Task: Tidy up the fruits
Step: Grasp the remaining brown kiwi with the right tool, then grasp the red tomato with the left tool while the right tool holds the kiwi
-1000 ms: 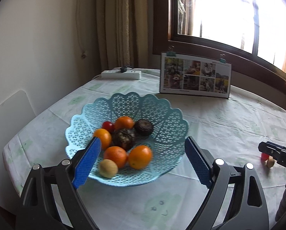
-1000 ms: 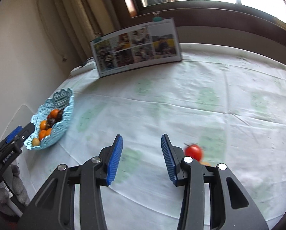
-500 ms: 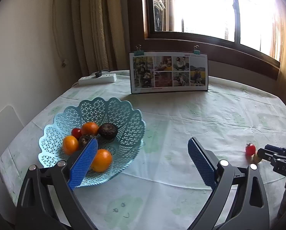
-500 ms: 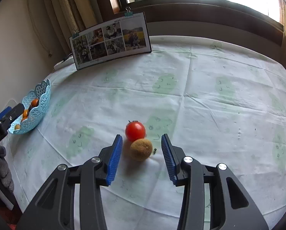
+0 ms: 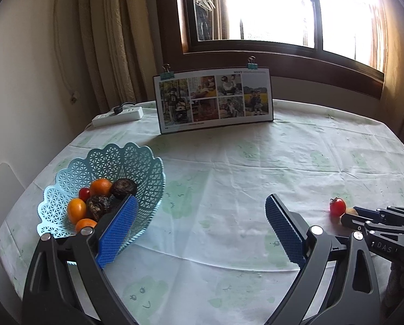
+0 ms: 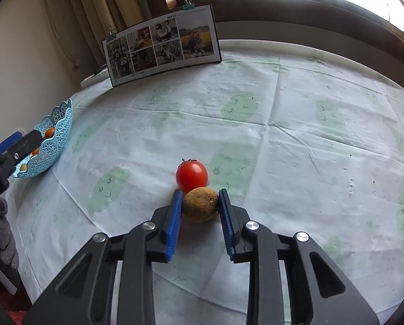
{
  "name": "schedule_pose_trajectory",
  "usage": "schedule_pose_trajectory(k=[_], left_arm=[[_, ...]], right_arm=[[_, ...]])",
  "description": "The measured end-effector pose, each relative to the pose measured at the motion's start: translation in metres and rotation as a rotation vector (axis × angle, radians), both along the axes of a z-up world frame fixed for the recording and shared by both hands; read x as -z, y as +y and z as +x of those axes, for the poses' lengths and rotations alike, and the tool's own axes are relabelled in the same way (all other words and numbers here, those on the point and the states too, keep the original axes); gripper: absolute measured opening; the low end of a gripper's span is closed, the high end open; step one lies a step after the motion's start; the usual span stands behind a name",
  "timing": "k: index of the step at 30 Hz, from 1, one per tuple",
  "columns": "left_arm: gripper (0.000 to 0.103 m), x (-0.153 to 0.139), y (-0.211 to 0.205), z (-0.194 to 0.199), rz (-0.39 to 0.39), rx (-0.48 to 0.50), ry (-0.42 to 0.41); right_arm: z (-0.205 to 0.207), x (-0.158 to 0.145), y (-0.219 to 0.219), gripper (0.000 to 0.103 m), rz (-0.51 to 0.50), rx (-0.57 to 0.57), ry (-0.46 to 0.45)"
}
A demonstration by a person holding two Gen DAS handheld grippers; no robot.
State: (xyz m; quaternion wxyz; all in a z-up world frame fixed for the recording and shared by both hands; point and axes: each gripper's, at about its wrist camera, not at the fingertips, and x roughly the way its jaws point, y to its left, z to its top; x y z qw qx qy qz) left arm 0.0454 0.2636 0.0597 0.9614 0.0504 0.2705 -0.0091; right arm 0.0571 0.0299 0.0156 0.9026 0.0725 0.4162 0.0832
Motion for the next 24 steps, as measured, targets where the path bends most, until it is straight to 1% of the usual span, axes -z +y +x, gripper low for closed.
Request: schedule_pose_trajectory(k=[5,10,14,18,22,24], left_arm=[[0.096,0.003,-0.018,0.005,0.015,0.042,0.017],[0.096,0.009,-0.044,0.012,0.022,0.109,0.045],[0.096,0.017,-0.071,0.017,0.030,0.177,0.075],[0.096,0.026,-0.095,0.021,0.025,0.250,0.112],[0.096,0.036,-0.120,0.025,0.041,0.320,0.133],[0.094,0.039,-0.127,0.028,0.027,0.350,0.154]], right_arm=[[-0.003,-0.009,-0.013,0.028,0.031,0.042,-0.035],[-0.007,-0.020,-0.035,0.028,0.044,0.122,-0.087],[-0.007,-0.022,-0.049,0.028,0.071,0.161,-0.092],[-0.008,-0.023,-0.055,0.028,0.093,0.181,-0.096],[-0.008,-0.023,-0.058,0.028,0.108,0.195,-0.098],[-0.008,-0.022,-0.061,0.028,0.115,0.206,-0.097]])
